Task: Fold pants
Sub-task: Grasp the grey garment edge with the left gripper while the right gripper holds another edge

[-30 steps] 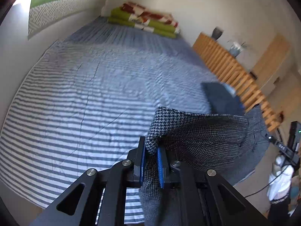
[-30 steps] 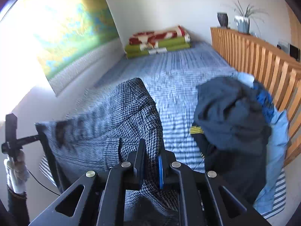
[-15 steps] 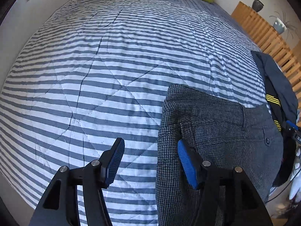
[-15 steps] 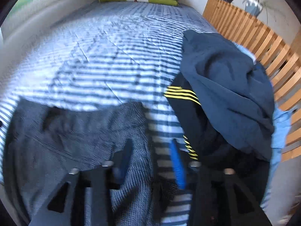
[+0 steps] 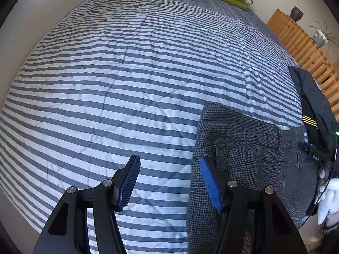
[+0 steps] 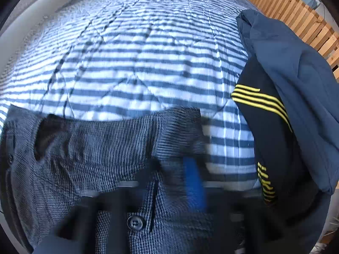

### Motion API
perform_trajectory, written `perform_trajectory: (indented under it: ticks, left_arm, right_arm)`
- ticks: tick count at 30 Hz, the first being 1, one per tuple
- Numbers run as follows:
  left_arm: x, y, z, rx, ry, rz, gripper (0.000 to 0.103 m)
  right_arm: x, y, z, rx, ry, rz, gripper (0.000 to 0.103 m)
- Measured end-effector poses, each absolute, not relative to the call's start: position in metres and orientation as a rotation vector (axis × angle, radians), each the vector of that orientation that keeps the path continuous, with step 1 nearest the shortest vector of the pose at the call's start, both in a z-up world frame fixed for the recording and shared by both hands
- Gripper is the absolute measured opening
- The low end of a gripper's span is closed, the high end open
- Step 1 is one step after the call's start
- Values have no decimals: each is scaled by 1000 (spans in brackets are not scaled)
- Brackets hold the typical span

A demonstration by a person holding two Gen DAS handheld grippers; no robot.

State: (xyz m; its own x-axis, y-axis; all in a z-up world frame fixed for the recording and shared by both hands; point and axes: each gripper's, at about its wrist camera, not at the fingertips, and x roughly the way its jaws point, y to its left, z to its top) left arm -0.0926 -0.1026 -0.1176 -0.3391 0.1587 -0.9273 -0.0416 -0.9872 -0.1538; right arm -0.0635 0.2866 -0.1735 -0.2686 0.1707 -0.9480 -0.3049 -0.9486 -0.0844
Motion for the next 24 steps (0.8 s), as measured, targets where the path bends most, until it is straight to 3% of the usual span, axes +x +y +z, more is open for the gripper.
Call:
perform_trajectory:
  ticks: [8, 11, 13, 18, 19, 21, 24]
  left_arm:
    - [-107, -95, -113, -1691, -183, 2443, 64]
    - [-120, -67, -121, -1688, -199, 2372, 64]
    - [-130, -43, -130, -1700, -187, 2306, 66]
    - [-146, 4, -160, -1796, 10, 2297, 69]
    - [-149, 9, -166, -1816, 18, 2285, 67]
    - [-150, 13, -171, -1824, -32, 2259, 32]
    - [-139, 13, -155, -1775, -76, 2295, 22]
  right_arm:
    - [-2, 331, -95, -1467, 241, 2446, 5]
    - [7, 359, -108, -1496, 351, 2383, 5]
    - [5, 357, -125, -1546, 319, 2339, 5]
    - [-1, 351, -142, -1587, 298, 2305, 6]
    - [-2, 352, -145, -1588, 298, 2303, 5]
    - [0, 351, -144, -1583, 312, 2305, 6]
    - [9, 345, -132, -1563, 322, 2348, 5]
